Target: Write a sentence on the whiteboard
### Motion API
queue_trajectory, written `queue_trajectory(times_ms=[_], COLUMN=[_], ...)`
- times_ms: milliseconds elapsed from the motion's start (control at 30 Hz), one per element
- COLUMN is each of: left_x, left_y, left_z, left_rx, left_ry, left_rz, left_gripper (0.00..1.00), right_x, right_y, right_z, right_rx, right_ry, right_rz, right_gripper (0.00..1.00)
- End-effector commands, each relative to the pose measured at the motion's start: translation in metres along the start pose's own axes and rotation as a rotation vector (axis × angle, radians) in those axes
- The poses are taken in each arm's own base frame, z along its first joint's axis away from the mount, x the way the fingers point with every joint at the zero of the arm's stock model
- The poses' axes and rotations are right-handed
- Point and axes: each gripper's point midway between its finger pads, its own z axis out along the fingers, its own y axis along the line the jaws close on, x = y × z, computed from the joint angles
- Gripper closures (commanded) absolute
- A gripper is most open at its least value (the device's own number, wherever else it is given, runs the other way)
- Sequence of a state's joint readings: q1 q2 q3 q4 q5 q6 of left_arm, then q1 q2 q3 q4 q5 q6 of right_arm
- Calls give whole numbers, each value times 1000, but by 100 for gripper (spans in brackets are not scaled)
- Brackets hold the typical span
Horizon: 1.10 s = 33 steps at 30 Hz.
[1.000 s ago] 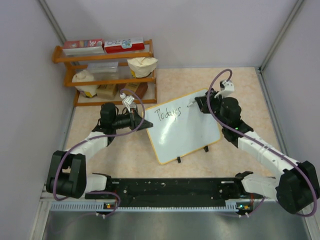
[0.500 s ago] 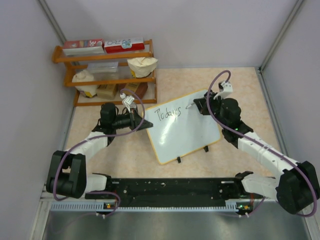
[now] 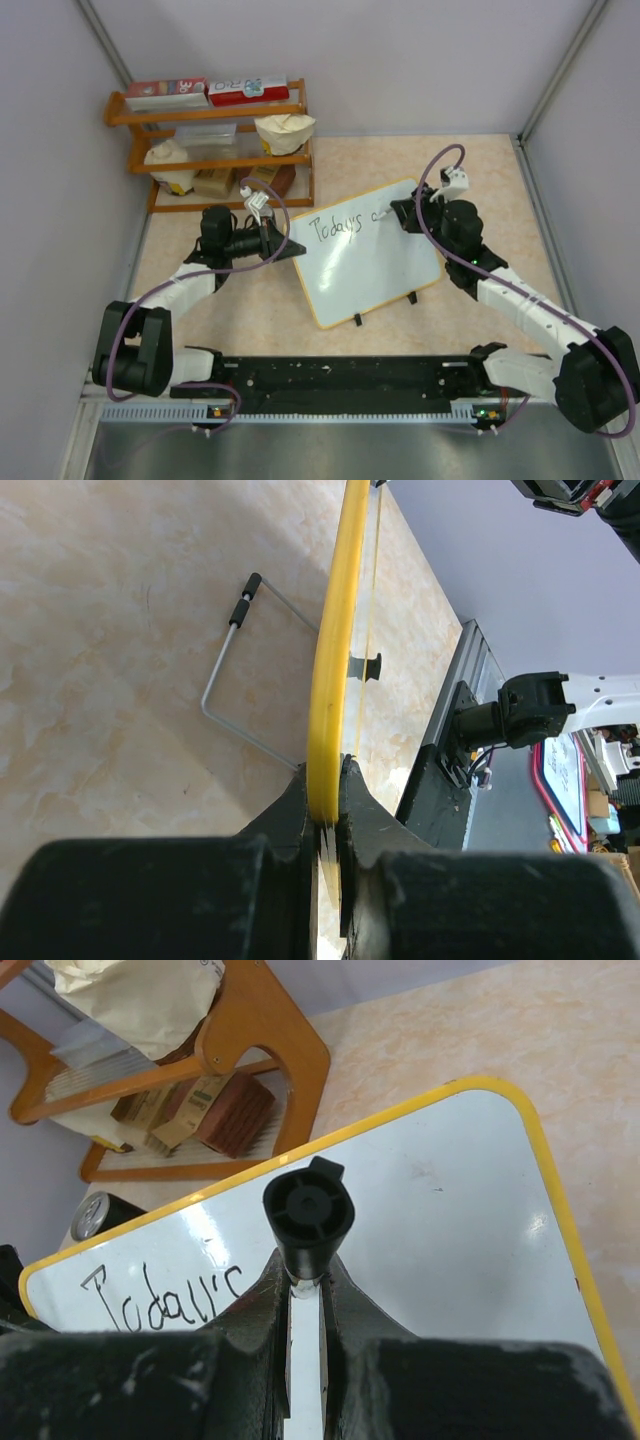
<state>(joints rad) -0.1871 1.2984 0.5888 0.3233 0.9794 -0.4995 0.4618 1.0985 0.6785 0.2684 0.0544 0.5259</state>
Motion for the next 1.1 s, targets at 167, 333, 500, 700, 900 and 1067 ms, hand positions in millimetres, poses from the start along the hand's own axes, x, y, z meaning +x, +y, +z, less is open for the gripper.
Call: queue_trajectory(times_ms=[167,333,500,700,900,1067], left_x=[12,13,14,13,13,13], left_y=[24,25,25,25,25,25], left_z=[1,1,1,1,1,1], left_rx=[-83,-81,-82,-84,-83,-83], left_ry=[21,24,24,23,22,22], left_rz=[105,102,101,101,101,100], left_gripper=[100,100,100,100,100,100], right_x=[-38,-40,-23,-3,3,-16], right_y=[11,14,5,-6,-18,-12], right_z=[8,10,7,2,-6,-9], right_rx=[2,-5,8,25,68,67], right_ry=[-78,-76,-40,-5,-10,-57], right_rz=[-9,-12,-15,-14,-16,-15], right_gripper=[100,100,100,100,100,100])
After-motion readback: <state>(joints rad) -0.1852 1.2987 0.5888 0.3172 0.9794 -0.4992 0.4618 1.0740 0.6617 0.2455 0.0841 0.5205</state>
